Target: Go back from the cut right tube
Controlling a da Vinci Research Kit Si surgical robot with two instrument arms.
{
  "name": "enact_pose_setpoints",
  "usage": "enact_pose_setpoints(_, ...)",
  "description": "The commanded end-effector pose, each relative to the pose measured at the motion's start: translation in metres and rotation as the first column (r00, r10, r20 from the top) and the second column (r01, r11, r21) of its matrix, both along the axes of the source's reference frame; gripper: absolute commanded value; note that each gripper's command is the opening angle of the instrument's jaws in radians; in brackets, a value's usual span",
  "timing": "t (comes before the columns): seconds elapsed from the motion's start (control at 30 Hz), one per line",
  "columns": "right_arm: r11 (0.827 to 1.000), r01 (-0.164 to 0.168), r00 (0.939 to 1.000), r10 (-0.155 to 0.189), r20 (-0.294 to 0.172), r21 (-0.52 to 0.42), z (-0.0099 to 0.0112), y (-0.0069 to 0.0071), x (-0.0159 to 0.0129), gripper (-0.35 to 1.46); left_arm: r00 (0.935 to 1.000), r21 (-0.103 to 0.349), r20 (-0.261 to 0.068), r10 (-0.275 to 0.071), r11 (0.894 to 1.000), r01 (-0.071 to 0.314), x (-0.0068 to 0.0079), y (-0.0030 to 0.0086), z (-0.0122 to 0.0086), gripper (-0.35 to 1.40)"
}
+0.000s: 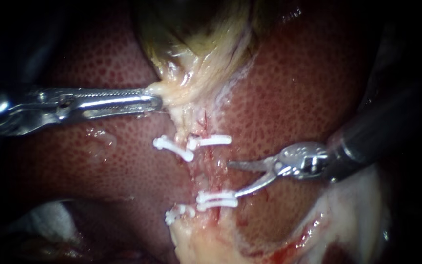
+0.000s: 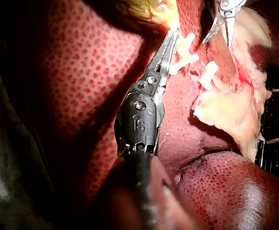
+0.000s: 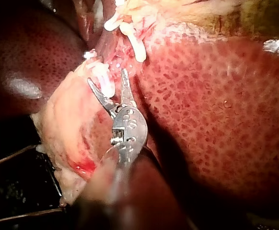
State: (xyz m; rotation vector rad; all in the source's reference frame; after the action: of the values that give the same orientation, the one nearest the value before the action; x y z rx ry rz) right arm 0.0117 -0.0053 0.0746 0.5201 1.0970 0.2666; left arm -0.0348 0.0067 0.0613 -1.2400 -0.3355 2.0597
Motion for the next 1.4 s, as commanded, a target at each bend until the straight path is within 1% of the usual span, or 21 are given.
enact_pose_setpoints(0.03, 1.0, -0.007, 1.0, 0.007, -0.002, -0.015, -0.0006, 0.0005, -0.0006, 1.43, 1.0, 0.0, 0.0, 0.0, 1.0, 0.0, 0.0, 0.0, 0.0, -0.35)
enact_pose_setpoints(0.13, 0.999, -0.017, 0.9998, 0.017, 0.0, -0.041, -0.0018, 0.0015, -0.0018, 1.43, 1.0, 0.0, 0.0, 0.0, 1.0, 0.0, 0.0, -0.0001, 0.0001, -0.35)
enact_pose_setpoints(0.23, 0.997, -0.023, 0.9997, 0.023, 0.004, -0.071, -0.0027, 0.002, -0.0025, 1.43, 1.0, -0.001, 0.0, 0.0, 1.0, 0.0, -0.0001, -0.0001, 0.0003, -0.35)
enact_pose_setpoints(0.47, 0.993, -0.032, 0.9992, 0.035, 0.018, -0.117, -0.0037, 0.0023, -0.0028, 1.43, 1.0, -0.006, -0.003, -0.002, 1.0, 0.002, -0.0006, -0.0002, 0.0016, -0.35)
enact_pose_setpoints(0.5, 0.992, -0.032, 0.9992, 0.035, 0.019, -0.122, -0.0037, 0.0022, -0.0029, 1.43, 1.0, -0.009, -0.001, -0.004, 1.0, 0.004, -0.0007, -0.0002, 0.0019, -0.35)
enact_pose_setpoints(0.57, 0.991, -0.031, 0.9992, 0.034, 0.02, -0.127, -0.0037, 0.0022, -0.0029, 1.43, 1.0, -0.009, -0.007, -0.001, 1.0, 0.001, -0.001, -0.0003, 0.0027, -0.35)
enact_pose_setpoints(0.63, 0.991, -0.031, 0.9992, 0.034, 0.02, -0.128, -0.0037, 0.0021, -0.003, 1.43, 0.9999, -0.012, -0.016, 0.001, 1.0, -0.001, -0.0016, -0.0006, 0.0038, -0.35)
enact_pose_setpoints(0.8, 0.991, -0.032, 0.9992, 0.035, 0.021, -0.128, -0.0037, 0.0021, -0.0031, 1.43, 0.999, -0.011, -0.028, 0.034, 0.999, -0.034, -0.004, -0.0013, 0.0071, -0.35)
enact_pose_setpoints(0.87, 0.991, -0.032, 0.9992, 0.035, 0.021, -0.128, -0.0037, 0.0021, -0.0031, 1.43, 0.9988, -0.005, -0.032, 0.038, 0.999, -0.038, -0.0047, -0.0015, 0.0081, -0.35)
enact_pose_setpoints(1.03, 0.991, -0.035, 0.9991, 0.038, 0.02, -0.129, -0.0037, 0.002, -0.0031, 1.43, 0.9982, 0.008, -0.037, 0.047, 0.999, -0.047, -0.0056, -0.0015, 0.0102, -0.35)
enact_pose_setpoints(1.2, 0.991, -0.035, 0.9991, 0.038, 0.02, -0.129, -0.0037, 0.002, -0.0031, 1.43, 0.9981, 0.018, -0.038, 0.048, 0.999, -0.047, -0.006, -0.0017, 0.0111, -0.35)
enact_pose_setpoints(1.4, 0.991, -0.036, 0.999, 0.039, 0.021, -0.129, -0.0037, 0.002, -0.0031, 1.43, 0.9981, 0.018, -0.036, 0.05, 0.999, -0.049, -0.0061, -0.0018, 0.011, -0.35)
